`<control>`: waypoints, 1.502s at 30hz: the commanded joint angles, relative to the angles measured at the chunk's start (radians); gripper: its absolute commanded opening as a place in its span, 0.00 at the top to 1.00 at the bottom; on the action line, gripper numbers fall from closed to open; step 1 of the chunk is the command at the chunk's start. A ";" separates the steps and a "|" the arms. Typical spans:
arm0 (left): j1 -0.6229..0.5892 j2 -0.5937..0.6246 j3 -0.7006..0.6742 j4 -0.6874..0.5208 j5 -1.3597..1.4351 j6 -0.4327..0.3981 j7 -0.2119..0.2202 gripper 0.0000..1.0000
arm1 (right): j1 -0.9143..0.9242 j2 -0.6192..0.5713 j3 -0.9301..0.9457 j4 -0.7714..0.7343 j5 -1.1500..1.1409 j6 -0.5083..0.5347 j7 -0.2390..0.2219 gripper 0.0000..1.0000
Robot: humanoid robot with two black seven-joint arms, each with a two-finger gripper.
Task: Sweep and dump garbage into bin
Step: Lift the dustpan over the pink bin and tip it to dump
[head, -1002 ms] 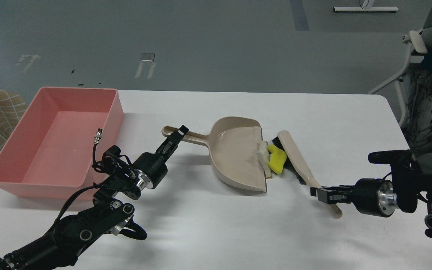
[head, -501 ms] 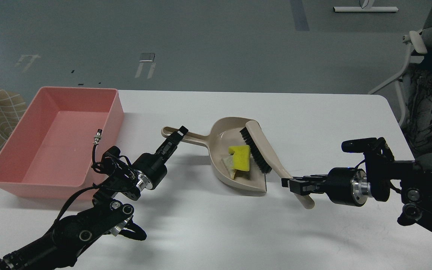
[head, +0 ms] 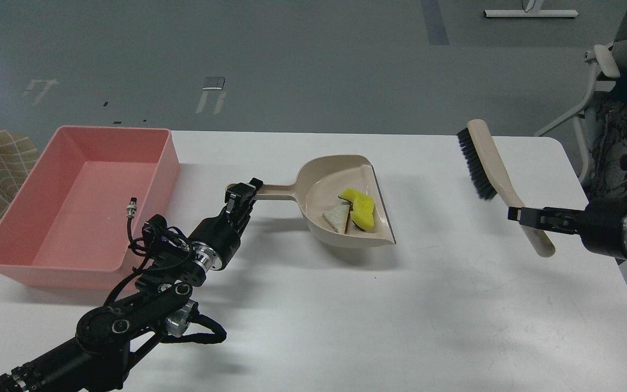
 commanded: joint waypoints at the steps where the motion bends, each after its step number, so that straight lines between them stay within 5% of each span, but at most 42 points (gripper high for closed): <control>1: -0.013 0.028 -0.039 -0.003 -0.054 -0.004 0.000 1.00 | -0.038 -0.043 -0.001 -0.024 0.023 0.000 0.025 1.00; 8: -0.038 0.149 -0.136 -0.070 -0.083 -0.018 0.015 1.00 | -0.096 -0.043 -0.002 -0.007 0.025 -0.032 0.032 1.00; 12: -0.038 0.293 -0.273 -0.135 -0.191 -0.097 0.051 1.00 | -0.096 -0.024 -0.004 -0.009 0.025 -0.032 0.032 1.00; 22: 0.076 0.598 -0.464 -0.122 -0.357 -0.289 0.041 1.00 | -0.096 -0.020 -0.005 -0.007 0.025 -0.032 0.032 1.00; 25: 0.171 0.699 -0.492 -0.106 -0.371 -0.330 0.023 1.00 | -0.096 -0.009 -0.005 -0.006 0.025 -0.033 0.032 1.00; 30: 0.269 0.825 -0.501 -0.015 -0.353 -0.372 -0.101 1.00 | -0.096 0.025 0.001 -0.007 0.025 -0.036 0.032 1.00; 36: 0.303 0.919 -0.489 0.036 -0.206 -0.370 -0.188 1.00 | -0.094 0.054 0.007 -0.017 0.025 -0.036 0.030 1.00; 45: 0.306 0.979 -0.487 0.037 0.202 -0.286 -0.188 1.00 | -0.094 0.068 0.015 -0.018 0.025 -0.035 0.028 1.00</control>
